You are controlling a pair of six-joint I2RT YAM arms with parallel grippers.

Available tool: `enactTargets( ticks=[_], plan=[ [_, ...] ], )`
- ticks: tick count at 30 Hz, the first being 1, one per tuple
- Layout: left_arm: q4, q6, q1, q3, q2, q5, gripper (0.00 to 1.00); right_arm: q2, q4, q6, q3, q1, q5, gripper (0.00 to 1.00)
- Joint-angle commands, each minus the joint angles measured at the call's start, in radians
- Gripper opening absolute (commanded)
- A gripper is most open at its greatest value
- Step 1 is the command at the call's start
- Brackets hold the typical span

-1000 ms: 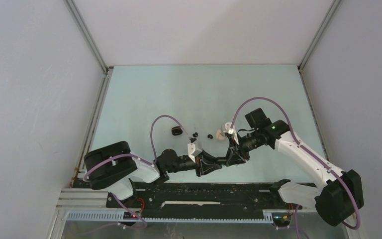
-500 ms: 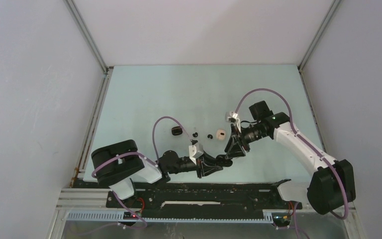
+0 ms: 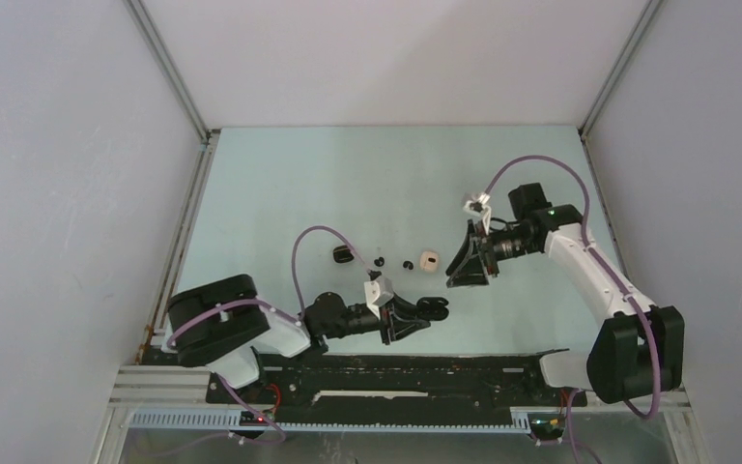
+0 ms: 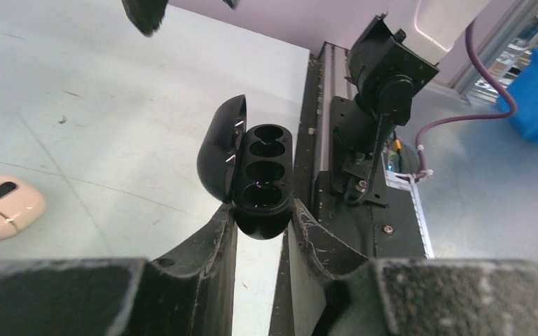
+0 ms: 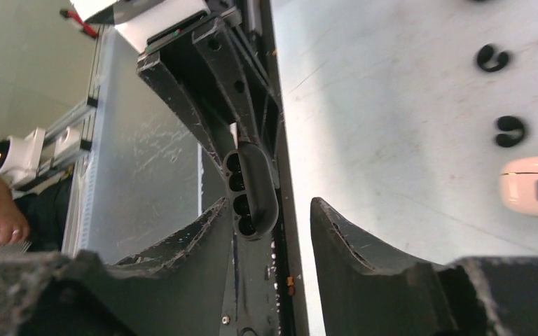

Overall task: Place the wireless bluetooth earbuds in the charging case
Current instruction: Pick up the earbud from the center of the board.

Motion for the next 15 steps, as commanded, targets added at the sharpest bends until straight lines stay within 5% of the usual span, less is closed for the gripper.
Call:
enactTargets(
  ticks=[1, 9, 15],
  plan=[
    [-0.244, 0.084, 0.005, 0.025, -0.187, -0.081, 0.00, -0.019, -0.035, -0.051, 0.079, -0.092, -0.070, 0.47],
    [-0.650, 0.236, 0.035, 0.126, -0.403, -0.082, 0.00, 0.058, 0.201, 0.081, 0.084, -0.111, 0.137, 0.38],
    [-0.547, 0.163, 0.063, 0.036, -0.432, -0.019, 0.00, 0.159, 0.368, 0.207, 0.109, -0.068, 0.290, 0.34]
  ],
)
